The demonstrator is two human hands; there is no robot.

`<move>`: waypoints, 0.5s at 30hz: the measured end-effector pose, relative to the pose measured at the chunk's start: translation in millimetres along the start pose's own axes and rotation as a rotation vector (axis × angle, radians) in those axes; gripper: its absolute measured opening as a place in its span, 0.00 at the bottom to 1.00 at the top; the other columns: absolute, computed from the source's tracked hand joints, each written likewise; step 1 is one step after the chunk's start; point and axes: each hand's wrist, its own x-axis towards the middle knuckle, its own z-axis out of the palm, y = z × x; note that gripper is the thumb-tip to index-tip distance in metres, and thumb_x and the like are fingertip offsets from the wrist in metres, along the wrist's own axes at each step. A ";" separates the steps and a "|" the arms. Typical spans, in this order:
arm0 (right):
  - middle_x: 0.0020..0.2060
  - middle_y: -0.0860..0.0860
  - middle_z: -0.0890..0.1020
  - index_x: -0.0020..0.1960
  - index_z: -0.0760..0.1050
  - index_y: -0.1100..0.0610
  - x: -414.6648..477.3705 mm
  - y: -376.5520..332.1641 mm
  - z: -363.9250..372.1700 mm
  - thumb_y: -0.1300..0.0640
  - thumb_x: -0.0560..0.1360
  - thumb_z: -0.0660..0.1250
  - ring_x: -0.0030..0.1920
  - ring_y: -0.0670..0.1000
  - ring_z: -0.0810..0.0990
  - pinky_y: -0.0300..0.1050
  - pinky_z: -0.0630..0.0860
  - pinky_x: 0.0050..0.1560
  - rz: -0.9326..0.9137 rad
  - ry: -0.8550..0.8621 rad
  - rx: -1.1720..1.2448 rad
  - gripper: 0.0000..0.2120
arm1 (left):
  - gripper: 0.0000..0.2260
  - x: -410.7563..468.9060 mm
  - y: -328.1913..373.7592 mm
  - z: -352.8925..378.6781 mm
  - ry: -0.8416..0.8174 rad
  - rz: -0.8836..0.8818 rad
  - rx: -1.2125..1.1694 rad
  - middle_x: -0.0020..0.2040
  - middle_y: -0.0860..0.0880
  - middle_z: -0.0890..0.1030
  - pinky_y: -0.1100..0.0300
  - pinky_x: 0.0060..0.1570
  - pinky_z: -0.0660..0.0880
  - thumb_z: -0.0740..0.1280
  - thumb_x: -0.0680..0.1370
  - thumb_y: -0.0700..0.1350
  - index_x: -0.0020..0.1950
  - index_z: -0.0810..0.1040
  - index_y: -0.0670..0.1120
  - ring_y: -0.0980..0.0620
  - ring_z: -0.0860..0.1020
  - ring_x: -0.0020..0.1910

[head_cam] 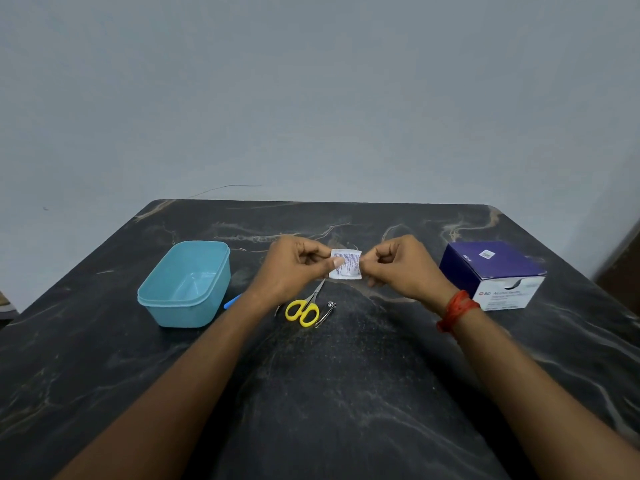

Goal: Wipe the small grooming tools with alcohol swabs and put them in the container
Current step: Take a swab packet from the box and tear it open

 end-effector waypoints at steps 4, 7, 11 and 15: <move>0.30 0.51 0.85 0.41 0.85 0.55 -1.4 1.7 -7.6 0.62 0.74 0.72 0.34 0.49 0.85 0.45 0.83 0.42 -0.011 0.050 0.047 0.06 | 0.06 1.7 -1.3 -0.9 -0.013 -0.054 -0.074 0.40 0.47 0.87 0.58 0.44 0.83 0.74 0.74 0.41 0.50 0.85 0.42 0.50 0.85 0.39; 0.32 0.53 0.86 0.41 0.84 0.57 -2.1 6.2 -15.0 0.63 0.74 0.72 0.34 0.51 0.86 0.48 0.82 0.43 0.016 0.080 0.133 0.04 | 0.07 2.2 -2.2 -3.0 -0.008 -0.074 -0.112 0.41 0.46 0.87 0.59 0.44 0.82 0.74 0.74 0.40 0.51 0.85 0.41 0.49 0.86 0.41; 0.32 0.53 0.86 0.42 0.84 0.57 -4.5 5.5 -11.6 0.66 0.75 0.70 0.32 0.49 0.84 0.43 0.81 0.40 0.005 0.011 0.161 0.07 | 0.11 0.7 1.0 0.3 0.021 -0.077 -0.132 0.45 0.47 0.87 0.58 0.46 0.83 0.76 0.72 0.45 0.52 0.85 0.43 0.49 0.86 0.44; 0.33 0.52 0.86 0.44 0.85 0.57 -6.4 2.9 -3.2 0.63 0.76 0.70 0.33 0.49 0.84 0.39 0.81 0.38 -0.029 -0.029 0.103 0.06 | 0.09 0.7 -1.2 1.5 0.003 -0.055 -0.054 0.41 0.47 0.87 0.54 0.46 0.83 0.76 0.73 0.46 0.49 0.86 0.43 0.48 0.86 0.41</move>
